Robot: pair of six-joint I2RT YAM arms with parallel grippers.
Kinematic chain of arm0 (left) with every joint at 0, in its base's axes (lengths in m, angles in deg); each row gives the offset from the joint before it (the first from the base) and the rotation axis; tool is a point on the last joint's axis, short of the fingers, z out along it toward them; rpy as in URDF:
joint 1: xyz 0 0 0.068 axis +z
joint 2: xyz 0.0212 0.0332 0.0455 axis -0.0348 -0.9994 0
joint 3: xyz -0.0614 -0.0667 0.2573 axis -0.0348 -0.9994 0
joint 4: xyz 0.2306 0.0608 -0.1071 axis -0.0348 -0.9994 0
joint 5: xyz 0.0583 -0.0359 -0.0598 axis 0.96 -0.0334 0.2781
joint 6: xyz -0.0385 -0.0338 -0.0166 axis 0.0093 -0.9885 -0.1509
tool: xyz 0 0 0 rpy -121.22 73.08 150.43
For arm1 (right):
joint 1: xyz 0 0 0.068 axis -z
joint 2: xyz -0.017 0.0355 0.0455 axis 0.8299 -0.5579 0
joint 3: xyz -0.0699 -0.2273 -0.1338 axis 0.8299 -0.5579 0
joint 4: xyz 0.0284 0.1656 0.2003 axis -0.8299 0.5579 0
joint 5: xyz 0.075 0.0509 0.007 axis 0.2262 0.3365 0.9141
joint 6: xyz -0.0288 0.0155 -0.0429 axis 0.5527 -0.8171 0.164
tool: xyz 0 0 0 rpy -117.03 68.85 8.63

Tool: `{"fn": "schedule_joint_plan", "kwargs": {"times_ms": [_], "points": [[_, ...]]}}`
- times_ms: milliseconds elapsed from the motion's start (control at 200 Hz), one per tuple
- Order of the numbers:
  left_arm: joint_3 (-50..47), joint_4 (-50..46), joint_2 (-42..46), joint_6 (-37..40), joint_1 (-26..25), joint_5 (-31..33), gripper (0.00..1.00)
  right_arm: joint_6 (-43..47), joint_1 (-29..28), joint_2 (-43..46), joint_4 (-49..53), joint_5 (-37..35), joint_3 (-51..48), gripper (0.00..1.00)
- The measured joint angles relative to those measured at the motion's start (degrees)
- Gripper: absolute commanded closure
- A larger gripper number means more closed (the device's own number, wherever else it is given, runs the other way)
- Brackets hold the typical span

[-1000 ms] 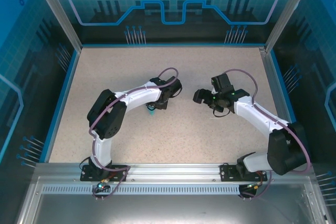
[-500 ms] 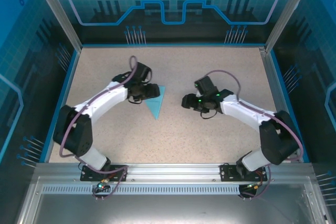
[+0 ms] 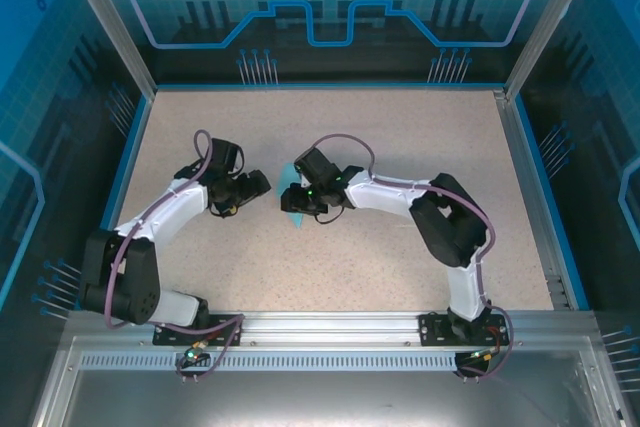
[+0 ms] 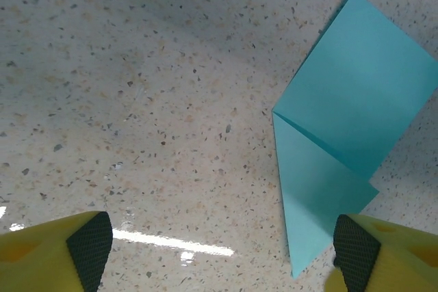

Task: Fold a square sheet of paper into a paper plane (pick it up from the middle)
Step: Move the paper to the center of the table.

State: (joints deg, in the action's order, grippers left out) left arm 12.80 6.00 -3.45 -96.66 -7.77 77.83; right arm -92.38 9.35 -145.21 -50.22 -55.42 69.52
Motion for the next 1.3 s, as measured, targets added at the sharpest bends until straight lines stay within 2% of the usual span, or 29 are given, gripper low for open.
{"fn": "schedule_joint_plan", "kwargs": {"times_ms": [360,595,835,1000,1131,1301], "points": [[-0.6,1.7,0.3,0.0,0.2,-1.9,0.09,0.9,0.8,-4.7,1.1,3.0,1.6,0.65],[-0.6,2.3,0.3,0.0,0.2,-3.1,0.09,7.8,3.1,-4.6,0.4,8.2,-1.9,0.68],[-0.6,2.5,-0.1,0.2,0.2,-5.3,0.09,20.5,9.0,2.4,1.5,15.2,-12.5,0.67],[-0.8,4.2,-0.2,0.0,0.2,-7.6,0.09,25.9,12.6,8.7,6.4,15.8,-17.0,0.65],[-2.1,6.5,-0.2,-0.9,0.2,-9.9,0.09,23.2,12.3,15.2,6.0,14.6,-17.4,0.64],[-4.3,9.7,-0.2,-3.1,0.2,-12.5,0.09,10.5,9.9,21.5,0.5,7.3,-18.6,0.63]]}}
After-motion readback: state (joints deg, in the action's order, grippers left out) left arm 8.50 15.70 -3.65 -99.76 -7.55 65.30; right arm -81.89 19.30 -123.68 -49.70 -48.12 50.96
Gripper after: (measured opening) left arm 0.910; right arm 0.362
